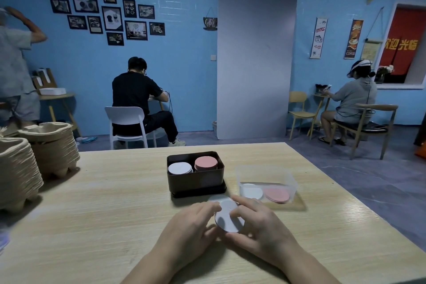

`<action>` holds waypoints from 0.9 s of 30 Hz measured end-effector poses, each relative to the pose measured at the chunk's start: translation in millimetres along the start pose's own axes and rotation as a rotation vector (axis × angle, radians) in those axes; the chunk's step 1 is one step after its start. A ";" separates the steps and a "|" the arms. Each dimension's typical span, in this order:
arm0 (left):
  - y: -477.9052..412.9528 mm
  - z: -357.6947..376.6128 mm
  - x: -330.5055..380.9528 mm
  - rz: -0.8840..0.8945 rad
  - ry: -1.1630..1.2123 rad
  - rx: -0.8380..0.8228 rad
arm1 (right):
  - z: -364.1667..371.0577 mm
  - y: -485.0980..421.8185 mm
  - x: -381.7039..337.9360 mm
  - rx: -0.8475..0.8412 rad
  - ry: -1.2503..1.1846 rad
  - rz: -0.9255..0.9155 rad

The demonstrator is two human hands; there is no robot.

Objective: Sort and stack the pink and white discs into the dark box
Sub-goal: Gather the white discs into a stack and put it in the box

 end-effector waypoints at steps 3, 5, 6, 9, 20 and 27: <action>1.7 3.5 -1.9 -0.016 0.022 -0.020 | -0.5 0.2 -1.0 0.002 0.012 -0.001; 2.4 3.9 -2.5 -0.030 0.035 -0.031 | -2.2 0.1 -2.2 0.008 0.015 0.000; 2.2 3.4 -2.3 -0.036 0.036 -0.037 | -2.8 0.0 -2.6 0.008 0.015 0.003; 1.1 1.6 -0.2 -0.034 0.032 -0.046 | -2.8 -0.1 -3.4 0.001 0.012 0.003; -0.6 13.3 -14.4 -0.155 0.024 -0.183 | -0.4 0.7 9.2 -0.019 0.045 0.112; -2.7 33.8 -21.3 -0.223 -0.052 -0.394 | -5.8 1.7 19.5 0.043 0.083 0.182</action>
Point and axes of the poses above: each hand's wrist, its own y-axis away from the middle knuckle, its own z-axis out of the palm, x = y × z, the point moved 10 cm from there along -y, towards the middle knuckle, and after that the axes turned 5 degrees about -y, right-handed, at the moved point
